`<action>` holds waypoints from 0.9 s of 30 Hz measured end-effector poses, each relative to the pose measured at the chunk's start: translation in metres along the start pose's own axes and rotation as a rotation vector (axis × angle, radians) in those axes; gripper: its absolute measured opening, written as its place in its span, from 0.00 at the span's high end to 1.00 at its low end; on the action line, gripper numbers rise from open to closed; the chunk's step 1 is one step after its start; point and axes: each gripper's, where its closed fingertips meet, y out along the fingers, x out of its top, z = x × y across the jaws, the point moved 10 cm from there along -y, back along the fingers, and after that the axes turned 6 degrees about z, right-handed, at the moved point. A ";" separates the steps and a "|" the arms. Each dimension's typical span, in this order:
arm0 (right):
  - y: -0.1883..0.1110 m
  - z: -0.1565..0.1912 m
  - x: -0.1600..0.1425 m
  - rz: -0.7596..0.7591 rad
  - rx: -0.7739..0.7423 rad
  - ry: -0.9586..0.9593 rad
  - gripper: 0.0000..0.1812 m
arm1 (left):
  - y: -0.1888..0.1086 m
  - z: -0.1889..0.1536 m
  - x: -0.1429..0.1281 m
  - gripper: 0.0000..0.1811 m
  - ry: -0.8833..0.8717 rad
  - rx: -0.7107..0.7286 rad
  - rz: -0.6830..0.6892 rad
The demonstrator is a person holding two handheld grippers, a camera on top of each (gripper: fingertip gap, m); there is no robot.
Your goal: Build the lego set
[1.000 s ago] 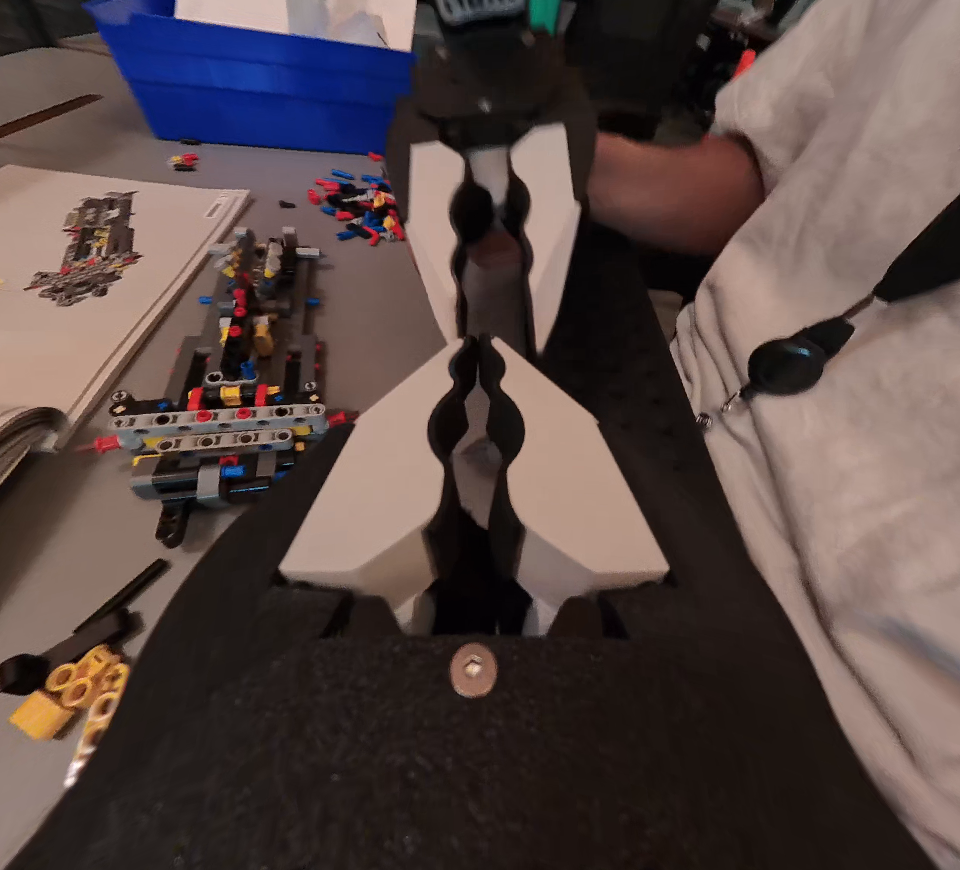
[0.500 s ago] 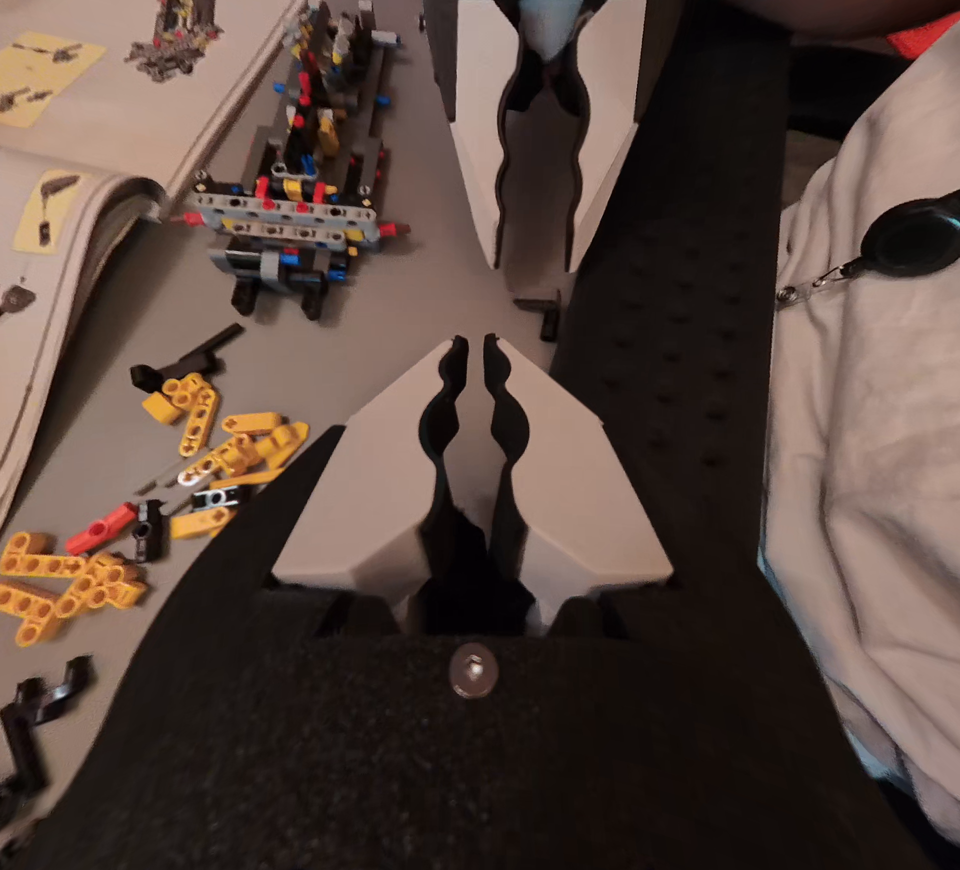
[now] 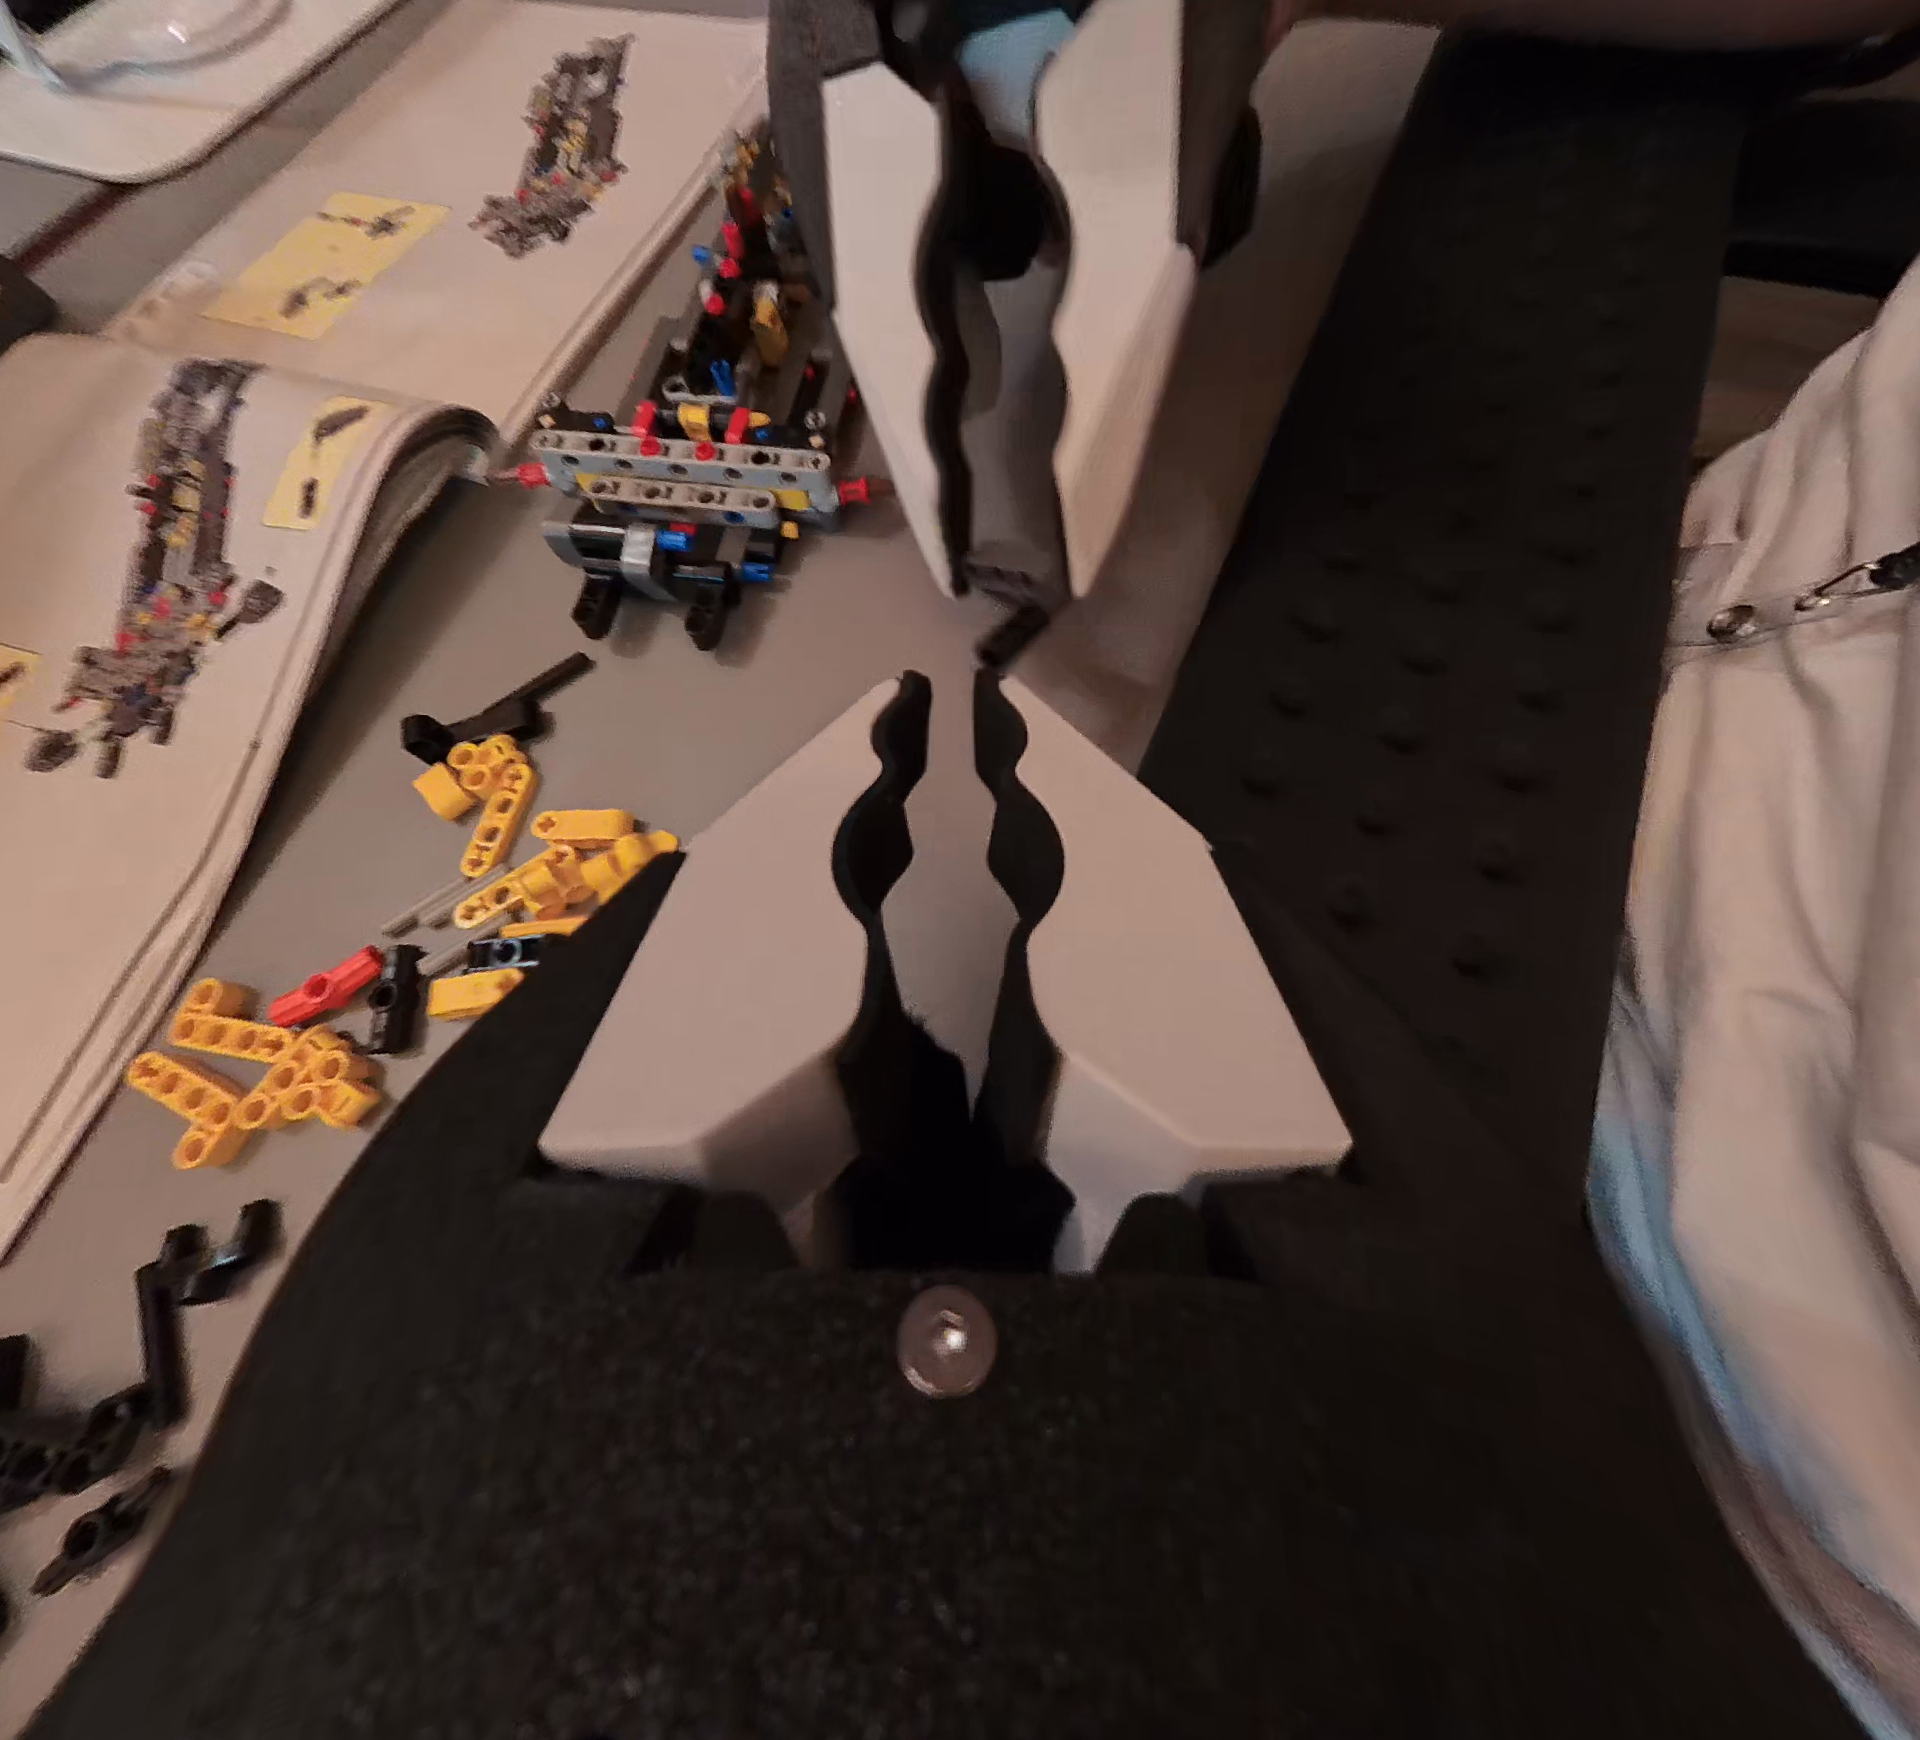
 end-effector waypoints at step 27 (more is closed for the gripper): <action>-0.022 -0.009 -0.004 -0.616 0.089 0.508 0.83 | 0.011 -0.011 0.021 0.97 0.134 0.457 -0.163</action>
